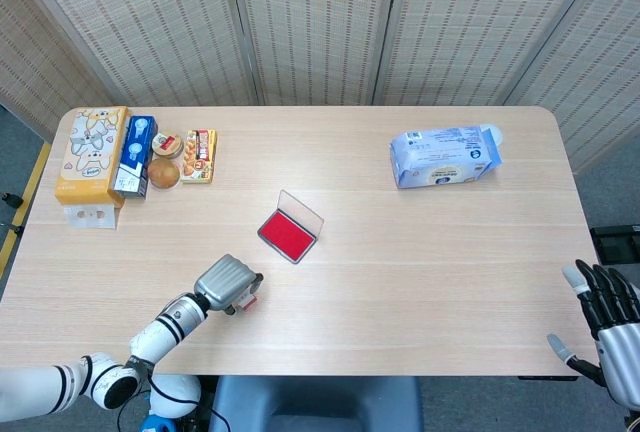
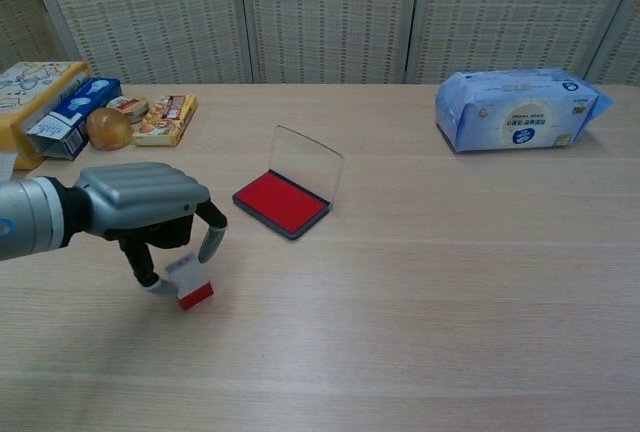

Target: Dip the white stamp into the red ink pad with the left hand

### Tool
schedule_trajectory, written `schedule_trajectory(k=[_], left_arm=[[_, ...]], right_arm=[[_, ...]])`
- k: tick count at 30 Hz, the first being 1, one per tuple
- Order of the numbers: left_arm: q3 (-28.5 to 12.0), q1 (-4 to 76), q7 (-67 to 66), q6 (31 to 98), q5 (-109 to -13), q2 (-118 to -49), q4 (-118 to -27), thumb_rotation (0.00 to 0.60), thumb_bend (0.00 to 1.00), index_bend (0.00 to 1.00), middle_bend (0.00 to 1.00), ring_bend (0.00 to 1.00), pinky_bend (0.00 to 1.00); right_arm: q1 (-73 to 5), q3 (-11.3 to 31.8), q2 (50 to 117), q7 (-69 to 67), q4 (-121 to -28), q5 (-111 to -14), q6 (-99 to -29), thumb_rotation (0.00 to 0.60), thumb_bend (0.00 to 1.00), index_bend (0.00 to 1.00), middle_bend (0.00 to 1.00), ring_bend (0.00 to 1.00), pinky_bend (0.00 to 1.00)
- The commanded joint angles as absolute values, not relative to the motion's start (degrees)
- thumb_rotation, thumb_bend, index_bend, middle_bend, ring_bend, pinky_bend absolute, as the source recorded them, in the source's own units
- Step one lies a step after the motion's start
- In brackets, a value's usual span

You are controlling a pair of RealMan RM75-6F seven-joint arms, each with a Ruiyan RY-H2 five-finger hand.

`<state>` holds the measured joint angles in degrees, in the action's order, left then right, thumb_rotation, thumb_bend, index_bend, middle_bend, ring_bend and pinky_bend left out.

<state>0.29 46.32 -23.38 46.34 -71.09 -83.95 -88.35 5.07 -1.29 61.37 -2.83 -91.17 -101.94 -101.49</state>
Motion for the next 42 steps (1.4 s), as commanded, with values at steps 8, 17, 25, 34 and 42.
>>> schedule_trajectory(k=[8, 17, 25, 34, 42], left_arm=[[0.22, 46.26, -23.24, 46.46, -71.36, -84.06, -88.28, 0.6, 0.22, 0.59, 1.0, 0.81, 0.77], [-0.76, 46.48, -24.25, 47.12, -70.47, -81.6, -92.21, 0.6, 0.23, 0.75, 1.0, 0.82, 0.77], [-3.83, 48.46, -29.78, 47.99, -64.07, -77.3, -99.03, 0.6, 0.48, 0.88, 1.0, 0.86, 0.8], [-7.31, 53.57, -31.76, 45.07, -53.82, -77.09, -98.32, 0.6, 0.54, 0.91, 1.0, 0.87, 0.8], [-7.82, 60.26, -36.45, 42.75, -46.1, -80.74, -92.62, 0.6, 0.54, 0.91, 1.0, 0.88, 0.8]], right_arm=[[5.14, -1.26, 61.39, -2.87, -91.1, -102.0, -101.58, 0.6, 0.22, 0.0, 0.0, 0.0, 0.0], [5.01, -1.26, 61.4, -2.87, -91.12, -102.03, -101.33, 0.6, 0.22, 0.0, 0.0, 0.0, 0.0], [4.92, -1.26, 61.2, -3.42, -91.08, -102.06, -101.27, 0.6, 0.22, 0.0, 0.0, 0.0, 0.0], [5.18, -1.14, 60.8, -5.1, -90.79, -101.78, -102.06, 0.6, 0.22, 0.0, 0.0, 0.0, 0.0], [4.88, -0.71, 59.92, -8.15, -90.45, -100.51, -101.77, 0.6, 0.22, 0.0, 0.0, 0.0, 0.0]])
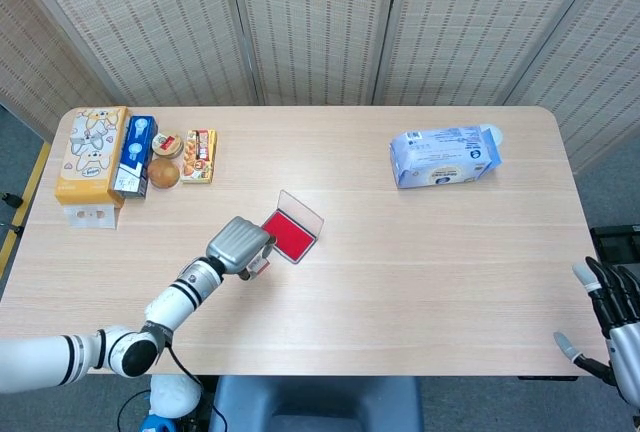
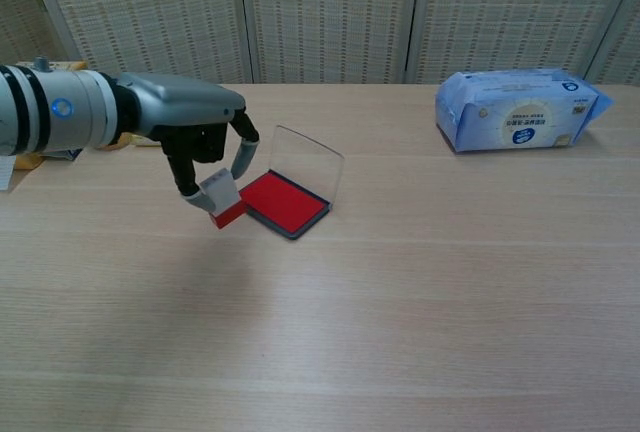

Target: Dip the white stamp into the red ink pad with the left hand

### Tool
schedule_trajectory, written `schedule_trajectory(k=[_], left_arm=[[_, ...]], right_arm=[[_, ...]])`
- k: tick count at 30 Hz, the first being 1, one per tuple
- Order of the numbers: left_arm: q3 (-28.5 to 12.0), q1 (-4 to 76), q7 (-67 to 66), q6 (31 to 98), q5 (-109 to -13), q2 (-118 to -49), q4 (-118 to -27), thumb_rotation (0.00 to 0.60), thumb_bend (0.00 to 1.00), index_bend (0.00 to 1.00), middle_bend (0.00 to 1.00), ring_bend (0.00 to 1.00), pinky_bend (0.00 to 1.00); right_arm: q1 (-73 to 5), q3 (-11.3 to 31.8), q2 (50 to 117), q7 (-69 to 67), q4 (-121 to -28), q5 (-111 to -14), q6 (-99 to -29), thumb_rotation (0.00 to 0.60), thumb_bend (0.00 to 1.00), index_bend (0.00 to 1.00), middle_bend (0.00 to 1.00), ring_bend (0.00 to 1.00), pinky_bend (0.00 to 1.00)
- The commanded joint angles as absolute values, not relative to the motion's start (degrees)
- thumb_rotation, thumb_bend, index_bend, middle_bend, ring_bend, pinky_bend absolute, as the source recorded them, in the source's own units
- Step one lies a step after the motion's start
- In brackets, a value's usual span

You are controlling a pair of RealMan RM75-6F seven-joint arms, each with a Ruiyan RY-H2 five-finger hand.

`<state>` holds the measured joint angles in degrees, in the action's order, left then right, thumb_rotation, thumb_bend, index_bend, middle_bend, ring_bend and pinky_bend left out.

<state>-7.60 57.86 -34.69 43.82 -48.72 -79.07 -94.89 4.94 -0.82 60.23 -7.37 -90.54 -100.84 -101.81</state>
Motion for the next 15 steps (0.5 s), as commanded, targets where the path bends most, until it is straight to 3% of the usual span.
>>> schedule_trajectory(k=[1, 15], left_arm=[[-7.87, 61.03, -36.76, 42.37, -45.24, -81.26, -91.83, 0.6, 0.54, 0.91, 1.0, 0.87, 0.8], [-7.33, 71.49, -37.07, 34.55, -35.46, -86.98, -79.07, 0.6, 0.54, 0.91, 1.0, 0.87, 0.8]], right_arm=[[4.9, -0.68, 59.81, -8.52, -90.41, -100.41, -101.84, 0.6, 0.22, 0.0, 0.0, 0.0, 0.0], [3.64, 0.57, 57.85, -14.17, -90.21, -96.16, -98.84, 0.6, 0.22, 0.0, 0.0, 0.0, 0.0]])
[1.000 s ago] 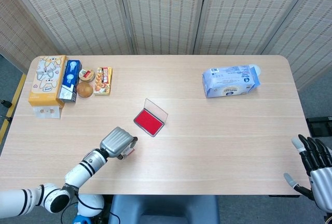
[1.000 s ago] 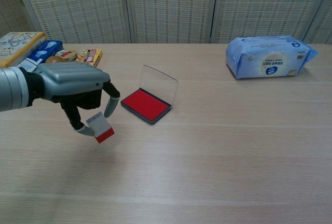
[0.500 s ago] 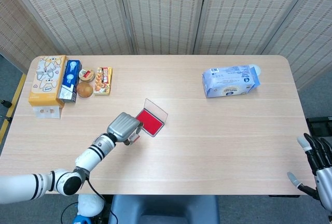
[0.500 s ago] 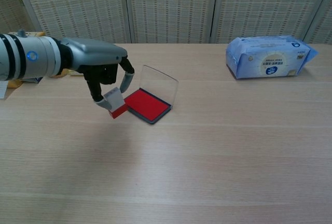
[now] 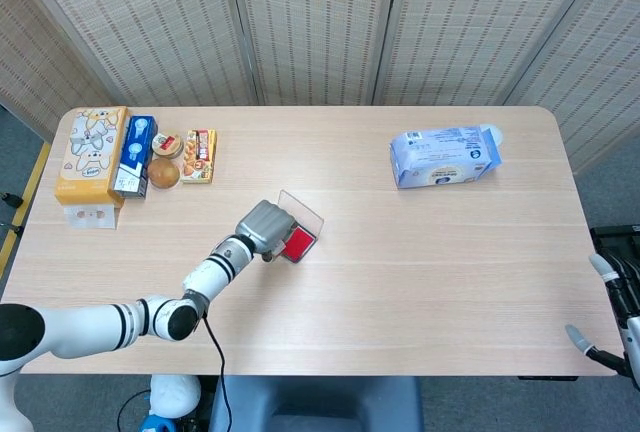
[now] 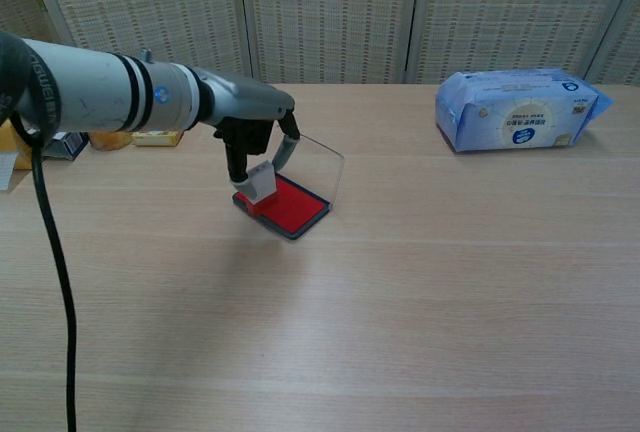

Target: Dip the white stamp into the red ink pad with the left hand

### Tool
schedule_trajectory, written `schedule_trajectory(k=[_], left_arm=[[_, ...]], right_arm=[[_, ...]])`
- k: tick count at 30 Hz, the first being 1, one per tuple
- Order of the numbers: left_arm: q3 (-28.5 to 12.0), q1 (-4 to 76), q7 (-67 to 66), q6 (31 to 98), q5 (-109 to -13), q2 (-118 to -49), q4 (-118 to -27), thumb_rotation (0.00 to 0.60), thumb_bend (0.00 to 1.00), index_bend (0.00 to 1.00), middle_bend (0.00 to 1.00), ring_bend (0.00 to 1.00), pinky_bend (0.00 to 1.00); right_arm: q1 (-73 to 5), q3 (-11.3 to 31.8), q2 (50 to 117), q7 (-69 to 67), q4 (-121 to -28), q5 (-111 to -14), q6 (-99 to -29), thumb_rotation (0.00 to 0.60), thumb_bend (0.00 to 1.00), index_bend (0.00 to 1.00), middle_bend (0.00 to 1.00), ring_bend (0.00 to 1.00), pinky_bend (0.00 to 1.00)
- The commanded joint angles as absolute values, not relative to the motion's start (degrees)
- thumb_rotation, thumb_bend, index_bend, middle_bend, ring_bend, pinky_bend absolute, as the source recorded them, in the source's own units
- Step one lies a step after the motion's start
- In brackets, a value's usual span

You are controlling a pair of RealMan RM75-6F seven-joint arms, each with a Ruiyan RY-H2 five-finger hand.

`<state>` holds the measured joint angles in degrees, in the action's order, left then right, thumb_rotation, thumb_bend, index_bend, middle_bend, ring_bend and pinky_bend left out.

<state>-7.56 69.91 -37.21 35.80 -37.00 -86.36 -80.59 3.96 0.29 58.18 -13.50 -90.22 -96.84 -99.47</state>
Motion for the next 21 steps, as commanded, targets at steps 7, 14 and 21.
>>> schedule_trajectory(k=[7, 14, 21], left_arm=[[-6.31, 75.84, -36.49, 31.84, -31.76, -88.19, -74.27, 0.6, 0.54, 0.91, 1.0, 0.87, 0.8], [-5.26, 78.55, -33.63, 27.94, -30.74, -90.54, -67.92, 0.6, 0.54, 0.91, 1.0, 0.87, 0.8], [-4.8, 79.19, -29.21, 24.4, -32.64, -93.56, -61.81, 0.6, 0.54, 0.91, 1.0, 0.87, 0.8]], right_arm=[[2.92, 1.48, 56.77, -17.3, -89.93, -93.42, -96.89, 0.6, 0.22, 0.0, 0.0, 0.0, 0.0], [2.42, 2.44, 56.13, -19.63, -89.49, -91.07, -95.41, 0.6, 0.22, 0.0, 0.0, 0.0, 0.0], [2.14, 2.84, 55.71, -21.06, -89.12, -90.11, -94.48, 0.6, 0.22, 0.0, 0.0, 0.0, 0.0]])
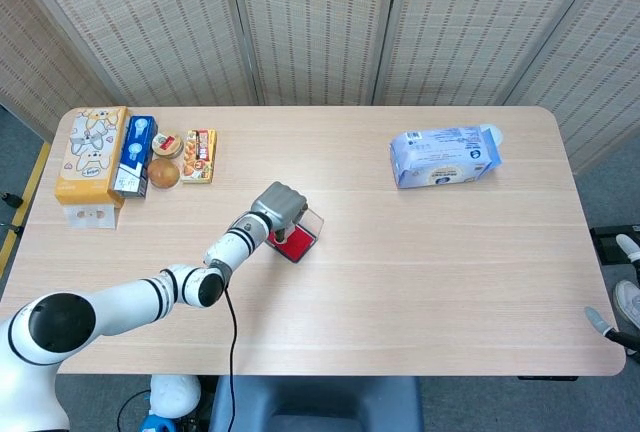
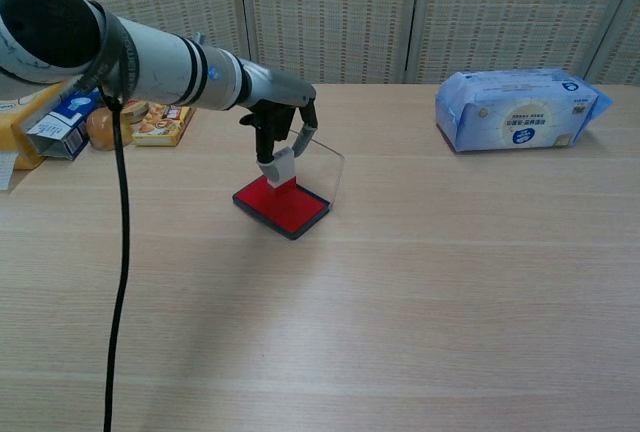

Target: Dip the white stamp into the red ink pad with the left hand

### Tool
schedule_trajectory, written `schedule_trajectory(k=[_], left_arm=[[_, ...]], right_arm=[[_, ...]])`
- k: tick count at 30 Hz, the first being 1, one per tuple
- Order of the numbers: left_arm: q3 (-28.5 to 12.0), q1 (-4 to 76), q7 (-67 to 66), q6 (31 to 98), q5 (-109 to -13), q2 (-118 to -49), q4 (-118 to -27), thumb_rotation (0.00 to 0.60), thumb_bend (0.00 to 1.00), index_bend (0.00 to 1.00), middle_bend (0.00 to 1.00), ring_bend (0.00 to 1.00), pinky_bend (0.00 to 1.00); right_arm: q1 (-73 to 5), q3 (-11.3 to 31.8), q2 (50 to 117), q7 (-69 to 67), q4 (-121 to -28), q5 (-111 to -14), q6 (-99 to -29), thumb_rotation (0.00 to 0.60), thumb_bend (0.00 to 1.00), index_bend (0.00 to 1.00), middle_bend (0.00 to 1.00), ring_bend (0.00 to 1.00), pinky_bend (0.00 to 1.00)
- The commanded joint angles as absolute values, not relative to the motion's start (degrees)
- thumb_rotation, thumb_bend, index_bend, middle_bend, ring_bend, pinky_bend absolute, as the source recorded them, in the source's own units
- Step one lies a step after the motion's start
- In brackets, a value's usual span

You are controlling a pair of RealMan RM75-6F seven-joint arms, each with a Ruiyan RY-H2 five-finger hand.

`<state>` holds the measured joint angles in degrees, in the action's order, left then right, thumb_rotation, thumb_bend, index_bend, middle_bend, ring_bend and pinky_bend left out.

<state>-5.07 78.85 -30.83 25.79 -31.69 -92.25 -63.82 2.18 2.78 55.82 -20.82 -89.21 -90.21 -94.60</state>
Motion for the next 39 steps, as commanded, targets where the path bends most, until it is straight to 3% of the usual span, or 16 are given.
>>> schedule_trajectory(k=[1, 11, 23, 39], left_arm=[[-4.74, 79.24, -28.66, 23.97, -33.02, -94.01, -61.02, 0.6, 0.54, 0.91, 1.0, 0.87, 0.8], [-4.36, 78.95, -22.68, 20.42, -37.93, -97.92, -54.24, 0.6, 0.54, 0.91, 1.0, 0.88, 0.81], [-3.91, 78.24, -18.34, 20.17, -42.49, -99.12, -52.96, 0.6, 0.54, 0.91, 1.0, 0.88, 0.81], [-2.18, 78.06, -19.46, 27.26, -39.81, -90.25, -66.15, 0.6, 0.54, 0.91, 1.0, 0.88, 0.81]], right_arm=[[2.14, 2.87, 55.68, -21.22, -89.08, -90.07, -94.47, 0.6, 0.22, 0.0, 0.0, 0.0, 0.0], [2.53, 2.88, 55.49, -22.26, -88.67, -90.11, -94.86, 0.6, 0.22, 0.0, 0.0, 0.0, 0.0], [3.06, 2.68, 55.67, -21.91, -88.66, -90.98, -95.91, 0.6, 0.22, 0.0, 0.0, 0.0, 0.0], [3.61, 2.66, 55.98, -21.02, -88.76, -91.41, -96.92, 0.6, 0.22, 0.0, 0.0, 0.0, 0.0]])
